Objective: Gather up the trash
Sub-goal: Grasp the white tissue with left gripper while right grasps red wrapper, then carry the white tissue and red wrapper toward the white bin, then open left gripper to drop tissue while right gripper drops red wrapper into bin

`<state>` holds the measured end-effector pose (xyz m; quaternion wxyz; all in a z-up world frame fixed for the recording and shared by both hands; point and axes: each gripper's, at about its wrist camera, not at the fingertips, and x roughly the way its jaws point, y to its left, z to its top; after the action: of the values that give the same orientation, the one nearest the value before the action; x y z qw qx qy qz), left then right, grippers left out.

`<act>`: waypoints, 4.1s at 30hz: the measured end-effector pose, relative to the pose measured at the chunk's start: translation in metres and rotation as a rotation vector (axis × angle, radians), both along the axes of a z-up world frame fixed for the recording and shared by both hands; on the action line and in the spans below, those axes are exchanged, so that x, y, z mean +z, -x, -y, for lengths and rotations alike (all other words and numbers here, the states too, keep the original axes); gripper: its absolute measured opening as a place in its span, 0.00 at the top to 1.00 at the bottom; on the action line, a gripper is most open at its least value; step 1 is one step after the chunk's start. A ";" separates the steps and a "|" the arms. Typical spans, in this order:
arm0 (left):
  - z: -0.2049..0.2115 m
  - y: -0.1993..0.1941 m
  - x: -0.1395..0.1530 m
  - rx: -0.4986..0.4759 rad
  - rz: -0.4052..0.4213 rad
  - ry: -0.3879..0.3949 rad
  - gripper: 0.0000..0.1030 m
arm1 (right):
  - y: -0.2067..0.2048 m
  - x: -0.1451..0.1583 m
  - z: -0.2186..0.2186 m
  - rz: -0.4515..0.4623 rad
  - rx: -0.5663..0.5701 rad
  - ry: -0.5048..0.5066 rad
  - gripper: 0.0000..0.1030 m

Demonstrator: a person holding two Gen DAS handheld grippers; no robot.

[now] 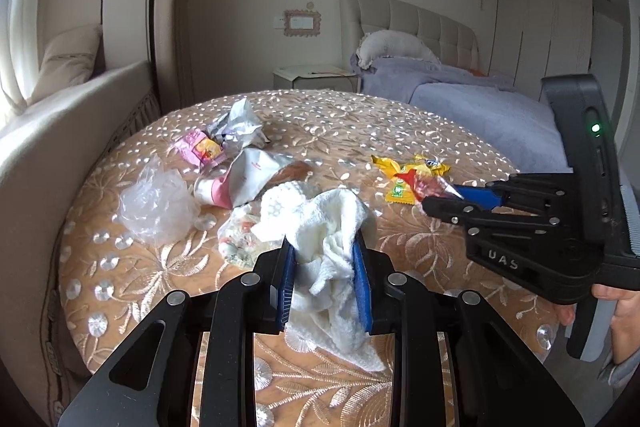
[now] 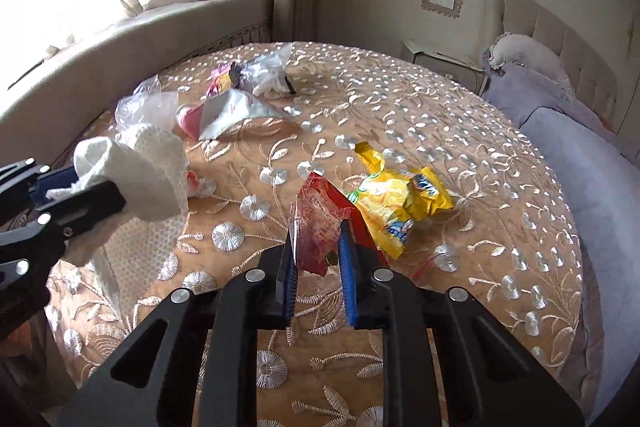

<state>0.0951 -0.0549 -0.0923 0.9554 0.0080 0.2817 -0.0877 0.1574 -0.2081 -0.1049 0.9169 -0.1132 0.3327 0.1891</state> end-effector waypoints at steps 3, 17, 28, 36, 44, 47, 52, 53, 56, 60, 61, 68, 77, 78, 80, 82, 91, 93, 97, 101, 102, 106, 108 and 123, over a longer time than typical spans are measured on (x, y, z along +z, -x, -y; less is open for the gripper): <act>0.008 0.000 0.005 -0.023 0.007 0.006 0.76 | 0.014 0.018 0.015 0.052 -0.023 -0.031 0.81; 0.098 0.004 0.024 -0.228 0.062 0.000 0.76 | 0.073 0.062 0.089 0.229 -0.147 -0.069 0.80; 0.177 0.003 0.019 -0.369 0.038 -0.040 0.76 | 0.101 0.056 0.159 0.248 -0.302 -0.083 0.80; 0.228 0.004 0.012 -0.468 0.019 -0.057 0.76 | 0.115 0.045 0.201 0.253 -0.404 -0.098 0.80; 0.278 0.003 0.000 -0.562 -0.006 -0.071 0.76 | 0.123 0.031 0.238 0.248 -0.499 -0.106 0.80; 0.296 0.001 -0.008 -0.588 -0.018 -0.079 0.76 | 0.124 0.022 0.252 0.238 -0.534 -0.107 0.80; 0.324 -0.001 -0.025 -0.625 -0.057 -0.098 0.76 | 0.124 0.007 0.276 0.210 -0.576 -0.130 0.80; 0.328 -0.003 -0.028 -0.631 -0.066 -0.097 0.76 | 0.123 0.003 0.280 0.206 -0.584 -0.134 0.80; 0.343 -0.008 -0.037 -0.638 -0.089 -0.111 0.76 | 0.118 -0.007 0.291 0.188 -0.599 -0.150 0.80; 0.365 -0.015 -0.047 -0.646 -0.117 -0.125 0.76 | 0.111 -0.018 0.306 0.165 -0.615 -0.167 0.80; 0.370 -0.017 -0.049 -0.649 -0.120 -0.128 0.76 | 0.110 -0.020 0.309 0.158 -0.616 -0.169 0.80; 0.401 -0.031 -0.070 -0.648 -0.153 -0.116 0.76 | 0.101 -0.038 0.334 0.137 -0.609 -0.190 0.80; 0.433 -0.052 -0.117 -0.608 -0.211 -0.105 0.75 | 0.070 -0.080 0.363 0.071 -0.585 -0.186 0.79; 0.437 -0.056 -0.123 -0.612 -0.221 -0.106 0.75 | 0.067 -0.086 0.366 0.058 -0.588 -0.189 0.79; 0.443 -0.062 -0.136 -0.618 -0.242 -0.109 0.75 | 0.060 -0.098 0.372 0.032 -0.592 -0.199 0.79; 0.449 -0.070 -0.151 -0.629 -0.274 -0.111 0.75 | 0.053 -0.109 0.379 0.007 -0.596 -0.208 0.79; 0.466 -0.096 -0.205 -0.636 -0.348 -0.133 0.74 | 0.020 -0.155 0.401 -0.094 -0.610 -0.259 0.79; 0.469 -0.100 -0.214 -0.647 -0.373 -0.142 0.53 | 0.016 -0.162 0.400 -0.112 -0.616 -0.252 0.79; 0.467 -0.102 -0.225 -0.644 -0.378 -0.173 0.05 | 0.011 -0.174 0.399 -0.141 -0.618 -0.250 0.79; 0.473 -0.099 -0.231 -0.650 -0.363 -0.240 0.05 | 0.008 -0.181 0.400 -0.161 -0.621 -0.249 0.79; 0.474 -0.098 -0.232 -0.652 -0.356 -0.247 0.05 | 0.007 -0.182 0.399 -0.165 -0.619 -0.251 0.79; 0.472 -0.094 -0.228 -0.659 -0.323 -0.279 0.05 | 0.004 -0.185 0.398 -0.173 -0.605 -0.250 0.78; 0.470 -0.091 -0.226 -0.660 -0.315 -0.290 0.05 | 0.001 -0.188 0.397 -0.182 -0.592 -0.249 0.78; 0.464 -0.076 -0.232 -0.673 -0.236 -0.406 0.05 | -0.013 -0.219 0.384 -0.293 -0.507 -0.212 0.05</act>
<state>0.1710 -0.5186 -0.3245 0.8135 0.2778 0.3828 -0.3384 0.1707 -0.5925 -0.3242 0.8839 0.0980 0.4573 0.0021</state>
